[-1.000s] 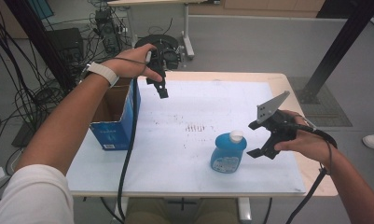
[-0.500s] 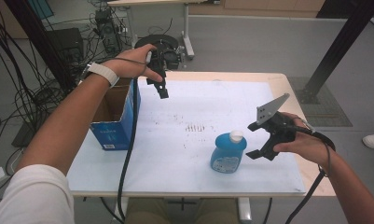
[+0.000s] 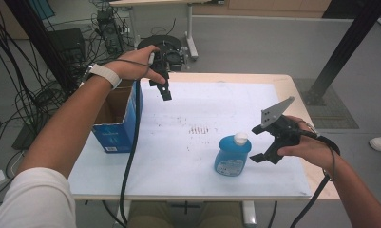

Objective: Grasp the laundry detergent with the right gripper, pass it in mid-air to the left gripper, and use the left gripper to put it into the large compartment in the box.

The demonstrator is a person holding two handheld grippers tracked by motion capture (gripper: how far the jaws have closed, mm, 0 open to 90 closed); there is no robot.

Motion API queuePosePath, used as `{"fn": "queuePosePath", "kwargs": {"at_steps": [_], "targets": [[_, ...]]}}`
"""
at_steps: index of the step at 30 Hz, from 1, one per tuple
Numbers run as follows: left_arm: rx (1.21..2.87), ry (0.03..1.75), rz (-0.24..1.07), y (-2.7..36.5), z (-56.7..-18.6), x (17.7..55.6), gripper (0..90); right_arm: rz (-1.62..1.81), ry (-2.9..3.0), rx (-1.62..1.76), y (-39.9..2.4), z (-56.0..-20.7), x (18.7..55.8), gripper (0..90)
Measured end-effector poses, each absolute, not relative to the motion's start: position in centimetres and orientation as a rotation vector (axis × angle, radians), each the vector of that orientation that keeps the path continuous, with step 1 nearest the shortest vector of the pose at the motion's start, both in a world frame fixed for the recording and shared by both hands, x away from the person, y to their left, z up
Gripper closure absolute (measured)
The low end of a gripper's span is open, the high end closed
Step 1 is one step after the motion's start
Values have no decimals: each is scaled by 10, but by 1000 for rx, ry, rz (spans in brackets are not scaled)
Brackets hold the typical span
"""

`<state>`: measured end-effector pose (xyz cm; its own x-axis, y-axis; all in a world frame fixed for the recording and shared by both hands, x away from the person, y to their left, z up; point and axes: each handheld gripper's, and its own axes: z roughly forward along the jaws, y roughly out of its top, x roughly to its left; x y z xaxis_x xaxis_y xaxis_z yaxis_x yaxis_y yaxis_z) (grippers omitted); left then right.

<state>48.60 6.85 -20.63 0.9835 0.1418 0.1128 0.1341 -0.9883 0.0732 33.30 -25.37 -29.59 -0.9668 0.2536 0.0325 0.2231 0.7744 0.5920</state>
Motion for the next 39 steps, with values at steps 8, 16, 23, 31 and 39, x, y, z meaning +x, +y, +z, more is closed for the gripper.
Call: {"fn": "queuePosePath", "kwargs": {"at_steps": [8, 16, 23, 31, 39], "targets": [[3059, 219, 179, 68, -207, 485, 130, 967, 2914, 385, -253, -297, 332, 44], [3062, 218, 175, 67, -207, 485, 130, 976, 2911, 381, -253, -299, 332, 44], [3059, 225, 181, 69, -207, 485, 130, 990, 2898, 384, -252, -298, 332, 44], [3056, 224, 182, 69, -208, 485, 130, 989, 2905, 384, -253, -300, 333, 45], [3058, 220, 179, 69, -209, 485, 130, 986, 2903, 383, -252, -301, 333, 45]]}}
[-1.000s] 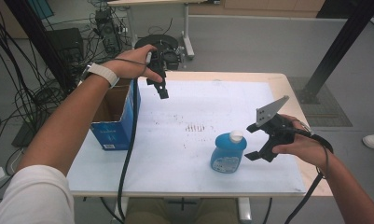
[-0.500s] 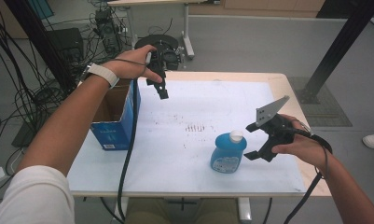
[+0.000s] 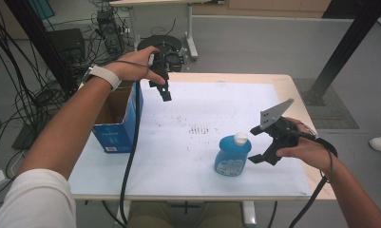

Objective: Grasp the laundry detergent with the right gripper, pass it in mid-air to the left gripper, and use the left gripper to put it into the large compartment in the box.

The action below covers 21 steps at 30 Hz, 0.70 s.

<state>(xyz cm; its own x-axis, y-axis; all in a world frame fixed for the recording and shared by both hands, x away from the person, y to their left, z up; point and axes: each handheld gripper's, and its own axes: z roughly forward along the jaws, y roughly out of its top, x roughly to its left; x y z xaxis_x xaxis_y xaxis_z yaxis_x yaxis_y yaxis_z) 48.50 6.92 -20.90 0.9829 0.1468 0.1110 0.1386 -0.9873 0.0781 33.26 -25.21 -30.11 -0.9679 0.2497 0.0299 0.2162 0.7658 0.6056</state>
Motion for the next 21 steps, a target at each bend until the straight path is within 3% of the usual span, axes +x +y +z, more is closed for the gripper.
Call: {"fn": "queuePosePath", "kwargs": {"at_steps": [21], "targets": [[3050, 224, 177, 68, -211, 484, 131, 1008, 2894, 380, -250, -306, 331, 44]]}}
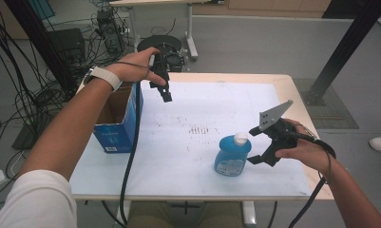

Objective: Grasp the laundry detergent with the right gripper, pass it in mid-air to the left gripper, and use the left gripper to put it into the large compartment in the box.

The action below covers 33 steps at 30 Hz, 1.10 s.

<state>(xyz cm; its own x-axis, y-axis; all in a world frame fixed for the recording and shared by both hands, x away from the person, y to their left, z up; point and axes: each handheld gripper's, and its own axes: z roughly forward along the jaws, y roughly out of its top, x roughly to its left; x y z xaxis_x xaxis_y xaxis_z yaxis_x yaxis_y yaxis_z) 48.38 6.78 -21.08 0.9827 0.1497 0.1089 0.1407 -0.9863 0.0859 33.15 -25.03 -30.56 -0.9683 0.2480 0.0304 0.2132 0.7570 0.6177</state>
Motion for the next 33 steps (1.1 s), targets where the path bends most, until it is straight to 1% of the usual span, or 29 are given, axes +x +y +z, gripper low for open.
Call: {"fn": "queuePosePath", "kwargs": {"at_steps": [14, 33], "targets": [[3048, 221, 184, 68, -211, 483, 131, 1031, 2882, 375, -249, -309, 331, 43], [3048, 222, 168, 68, -218, 482, 132, 1104, 2828, 367, -249, -326, 328, 39]]}}
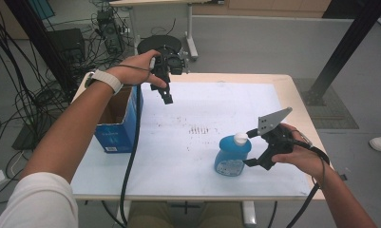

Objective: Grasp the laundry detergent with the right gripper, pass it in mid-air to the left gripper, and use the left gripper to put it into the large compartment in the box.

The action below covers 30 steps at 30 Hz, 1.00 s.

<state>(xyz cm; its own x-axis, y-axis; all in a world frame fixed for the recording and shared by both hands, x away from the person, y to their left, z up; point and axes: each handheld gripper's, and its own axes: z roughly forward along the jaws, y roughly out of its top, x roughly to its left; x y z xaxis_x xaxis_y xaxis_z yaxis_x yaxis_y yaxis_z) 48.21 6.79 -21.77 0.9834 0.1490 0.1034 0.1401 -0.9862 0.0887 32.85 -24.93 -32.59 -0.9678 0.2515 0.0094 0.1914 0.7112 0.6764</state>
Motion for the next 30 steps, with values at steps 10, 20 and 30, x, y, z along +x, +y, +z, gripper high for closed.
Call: {"fn": "queuePosePath", "kwargs": {"at_steps": [10, 20, 30], "targets": [[3046, 228, 164, 69, -221, 482, 132, 1142, 2811, 375, -248, -336, 328, 38], [3044, 230, 162, 69, -221, 481, 132, 1182, 2794, 365, -248, -342, 327, 38], [3048, 222, 157, 65, -222, 481, 132, 1208, 2779, 372, -247, -349, 327, 38]]}}
